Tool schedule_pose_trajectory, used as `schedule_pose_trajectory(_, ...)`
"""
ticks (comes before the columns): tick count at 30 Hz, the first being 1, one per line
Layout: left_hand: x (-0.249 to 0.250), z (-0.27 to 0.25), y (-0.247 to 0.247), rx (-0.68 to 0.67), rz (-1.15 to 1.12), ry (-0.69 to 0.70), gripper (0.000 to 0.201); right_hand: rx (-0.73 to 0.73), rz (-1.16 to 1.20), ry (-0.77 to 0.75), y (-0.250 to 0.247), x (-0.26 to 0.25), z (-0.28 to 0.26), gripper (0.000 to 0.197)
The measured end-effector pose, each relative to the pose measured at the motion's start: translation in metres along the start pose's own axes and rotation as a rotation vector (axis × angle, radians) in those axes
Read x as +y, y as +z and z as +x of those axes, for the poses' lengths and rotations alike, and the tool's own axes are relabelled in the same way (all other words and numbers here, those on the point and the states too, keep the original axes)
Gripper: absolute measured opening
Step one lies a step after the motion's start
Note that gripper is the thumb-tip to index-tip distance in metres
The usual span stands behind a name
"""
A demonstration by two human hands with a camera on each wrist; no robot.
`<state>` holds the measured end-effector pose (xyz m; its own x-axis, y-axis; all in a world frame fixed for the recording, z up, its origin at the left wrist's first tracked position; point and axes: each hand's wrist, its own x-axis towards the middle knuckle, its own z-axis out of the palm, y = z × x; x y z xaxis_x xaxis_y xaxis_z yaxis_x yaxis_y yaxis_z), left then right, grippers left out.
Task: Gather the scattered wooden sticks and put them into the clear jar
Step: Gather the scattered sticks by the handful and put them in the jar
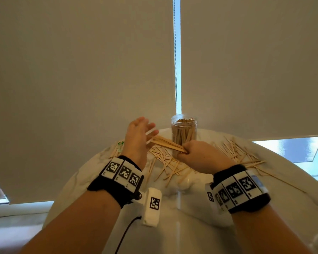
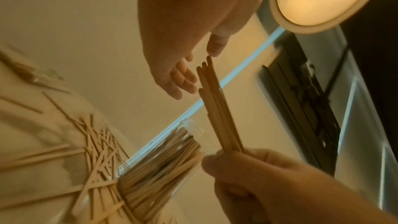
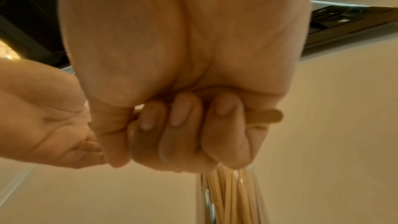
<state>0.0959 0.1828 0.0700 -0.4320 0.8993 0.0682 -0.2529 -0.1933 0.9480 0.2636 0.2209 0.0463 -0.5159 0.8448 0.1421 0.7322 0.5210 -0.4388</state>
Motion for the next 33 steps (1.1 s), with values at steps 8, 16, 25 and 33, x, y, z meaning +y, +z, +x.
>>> schedule_pose_trajectory(8,-0.007,-0.007,0.012,-0.146,0.332,-0.118,0.042,0.028,-0.057,0.004,0.004,-0.005,0.001,0.026)
schedule_pose_trajectory(16,-0.025,-0.004,0.002,-0.312,0.627,-0.027,0.038,-0.012,-0.090,0.068,0.004,-0.006,0.001,0.015)
schedule_pose_trajectory(25,-0.031,0.005,-0.003,-0.220,0.442,0.030,0.032,0.026,0.023,0.084,-0.009,0.002,-0.003,0.023)
schedule_pose_trajectory(33,-0.031,0.015,0.003,-0.189,0.400,0.084,0.033,0.045,0.216,-0.029,-0.016,-0.006,-0.005,0.054)
